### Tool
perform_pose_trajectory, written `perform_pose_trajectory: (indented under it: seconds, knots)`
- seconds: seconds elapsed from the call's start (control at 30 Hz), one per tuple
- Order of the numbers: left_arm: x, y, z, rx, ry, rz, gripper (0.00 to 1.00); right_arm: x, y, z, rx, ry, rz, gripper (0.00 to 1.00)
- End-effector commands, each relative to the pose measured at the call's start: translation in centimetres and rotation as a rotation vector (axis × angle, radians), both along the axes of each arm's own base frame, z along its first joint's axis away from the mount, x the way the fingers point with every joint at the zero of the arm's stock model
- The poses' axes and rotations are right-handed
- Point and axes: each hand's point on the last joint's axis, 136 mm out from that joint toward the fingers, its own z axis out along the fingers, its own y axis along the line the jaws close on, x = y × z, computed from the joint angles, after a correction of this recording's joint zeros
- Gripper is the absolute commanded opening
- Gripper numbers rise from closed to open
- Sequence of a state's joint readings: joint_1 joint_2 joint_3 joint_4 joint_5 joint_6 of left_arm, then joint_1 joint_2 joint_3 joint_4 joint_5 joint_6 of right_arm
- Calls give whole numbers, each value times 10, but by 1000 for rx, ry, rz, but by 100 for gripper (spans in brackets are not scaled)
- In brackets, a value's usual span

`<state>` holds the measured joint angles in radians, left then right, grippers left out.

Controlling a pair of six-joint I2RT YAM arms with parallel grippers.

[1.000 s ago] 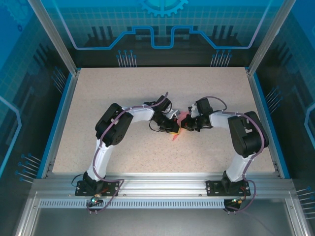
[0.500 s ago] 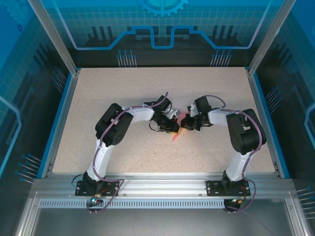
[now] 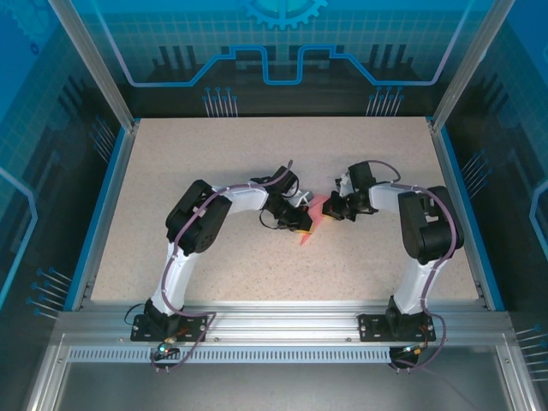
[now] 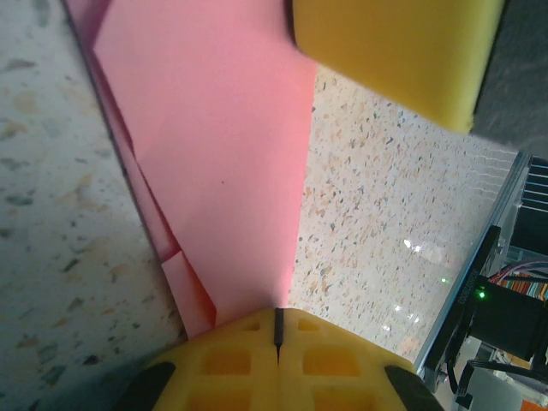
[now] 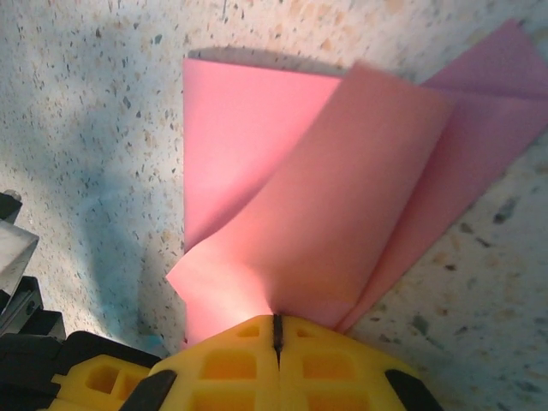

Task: Fold a paper plane with a square sheet of paper (fold left side to right side)
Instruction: Fold the wing for the fifth time at the center of the table.

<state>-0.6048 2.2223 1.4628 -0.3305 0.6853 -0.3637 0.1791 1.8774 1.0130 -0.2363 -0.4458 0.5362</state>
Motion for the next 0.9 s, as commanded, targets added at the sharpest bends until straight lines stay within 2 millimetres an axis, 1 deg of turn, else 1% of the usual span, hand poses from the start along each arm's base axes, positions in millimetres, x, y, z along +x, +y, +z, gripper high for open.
perform_pose_trajectory:
  seconds: [0.0,0.27,0.87]
  knots:
    - [-10,22,-29,112,42,15,0,11,-21,-9,-49,7,-31,0]
    - [-11,22,-28,110,41,14,0,22,-24,-6,-33,11,-48,0]
    - [-12,24,-27,108,38,11,0,38,-31,-4,150,102,-119,0]
